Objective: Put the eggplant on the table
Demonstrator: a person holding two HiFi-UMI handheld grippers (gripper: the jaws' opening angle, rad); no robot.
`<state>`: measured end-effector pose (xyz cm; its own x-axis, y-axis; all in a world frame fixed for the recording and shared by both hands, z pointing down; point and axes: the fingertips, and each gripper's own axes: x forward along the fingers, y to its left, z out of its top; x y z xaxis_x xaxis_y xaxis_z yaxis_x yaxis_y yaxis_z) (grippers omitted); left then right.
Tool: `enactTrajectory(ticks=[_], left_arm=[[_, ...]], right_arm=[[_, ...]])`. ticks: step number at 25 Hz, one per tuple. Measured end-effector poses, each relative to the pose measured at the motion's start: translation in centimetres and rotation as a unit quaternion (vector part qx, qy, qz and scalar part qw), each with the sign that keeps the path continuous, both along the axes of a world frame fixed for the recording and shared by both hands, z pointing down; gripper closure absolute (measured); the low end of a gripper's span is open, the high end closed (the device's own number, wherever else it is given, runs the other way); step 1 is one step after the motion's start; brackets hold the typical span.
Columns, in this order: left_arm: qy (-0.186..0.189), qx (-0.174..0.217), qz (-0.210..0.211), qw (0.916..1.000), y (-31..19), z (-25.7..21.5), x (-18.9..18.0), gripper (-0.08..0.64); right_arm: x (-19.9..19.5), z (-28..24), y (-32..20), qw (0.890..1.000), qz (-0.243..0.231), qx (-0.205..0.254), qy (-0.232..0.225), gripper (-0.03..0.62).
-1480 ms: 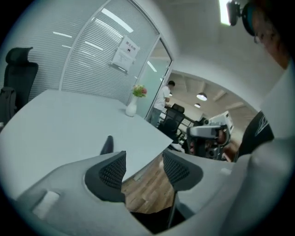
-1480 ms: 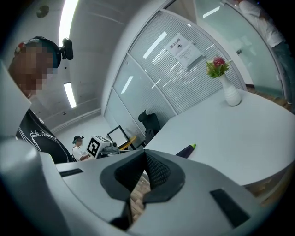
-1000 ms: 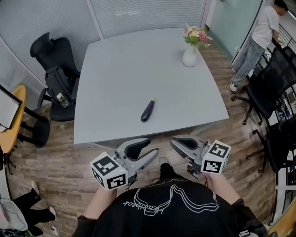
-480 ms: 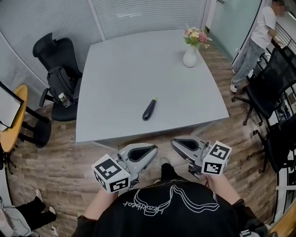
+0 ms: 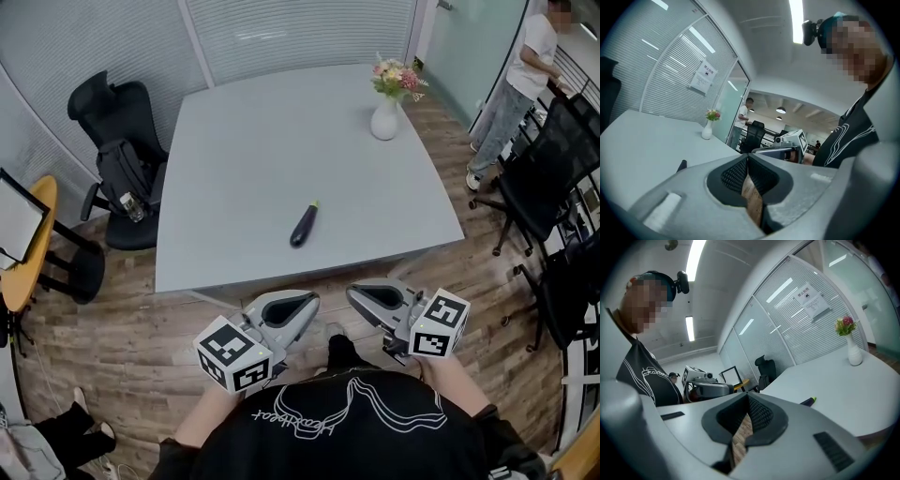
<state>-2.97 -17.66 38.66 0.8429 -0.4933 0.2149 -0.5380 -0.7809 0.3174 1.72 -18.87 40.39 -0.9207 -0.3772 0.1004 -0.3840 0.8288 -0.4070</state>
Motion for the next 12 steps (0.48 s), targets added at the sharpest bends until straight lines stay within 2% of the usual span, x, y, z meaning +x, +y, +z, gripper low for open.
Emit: enactTrajectory(ticks=[12], left_arm=[[-0.014, 0.003, -0.015, 0.9998, -1.1, 0.6, -0.6, 0.543]], right_arm=[[-0.3, 0.1, -0.7, 1.000, 0.000, 0.004, 0.008, 0.584]])
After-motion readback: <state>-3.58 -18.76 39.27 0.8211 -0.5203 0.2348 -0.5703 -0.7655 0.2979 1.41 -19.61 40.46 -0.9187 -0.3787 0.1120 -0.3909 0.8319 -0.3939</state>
